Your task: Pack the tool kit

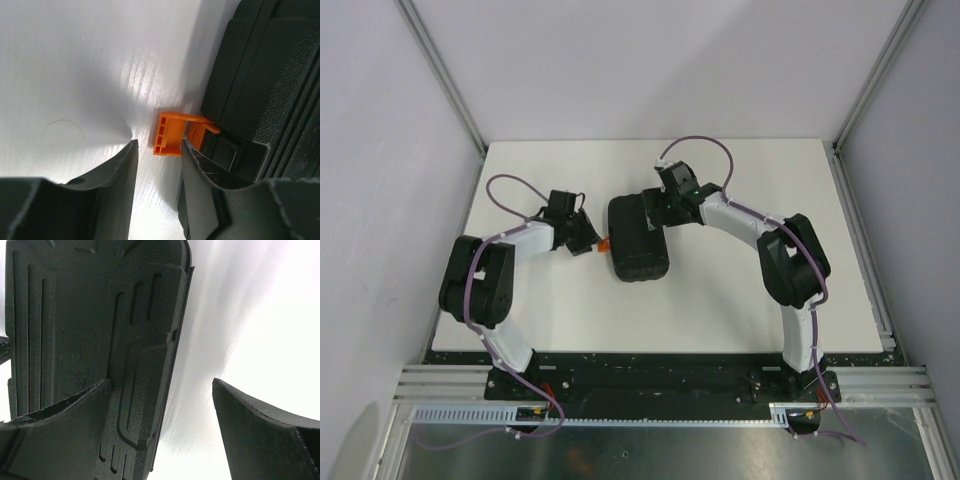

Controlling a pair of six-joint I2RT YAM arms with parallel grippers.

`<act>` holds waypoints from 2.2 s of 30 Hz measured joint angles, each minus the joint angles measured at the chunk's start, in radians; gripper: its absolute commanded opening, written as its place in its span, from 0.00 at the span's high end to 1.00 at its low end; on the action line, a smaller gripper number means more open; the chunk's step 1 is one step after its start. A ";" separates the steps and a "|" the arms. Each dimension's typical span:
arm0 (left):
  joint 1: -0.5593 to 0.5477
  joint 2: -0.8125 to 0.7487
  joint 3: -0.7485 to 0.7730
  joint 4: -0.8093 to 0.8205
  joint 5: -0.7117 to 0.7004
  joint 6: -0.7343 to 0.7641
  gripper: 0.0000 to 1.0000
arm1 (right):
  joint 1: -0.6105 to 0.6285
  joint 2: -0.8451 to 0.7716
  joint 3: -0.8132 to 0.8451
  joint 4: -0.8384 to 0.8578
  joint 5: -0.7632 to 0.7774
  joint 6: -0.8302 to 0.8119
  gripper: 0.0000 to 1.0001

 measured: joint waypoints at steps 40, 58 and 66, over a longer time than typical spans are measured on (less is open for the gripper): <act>0.083 0.047 -0.193 0.427 0.202 -0.154 0.77 | -0.018 0.013 -0.002 0.039 -0.054 0.027 0.31; 0.085 -0.032 -0.195 0.389 0.202 -0.155 0.84 | -0.035 0.019 -0.002 0.042 -0.090 0.044 0.33; 0.085 -0.036 -0.196 0.393 0.205 -0.158 0.86 | -0.043 0.022 -0.002 0.043 -0.101 0.055 0.34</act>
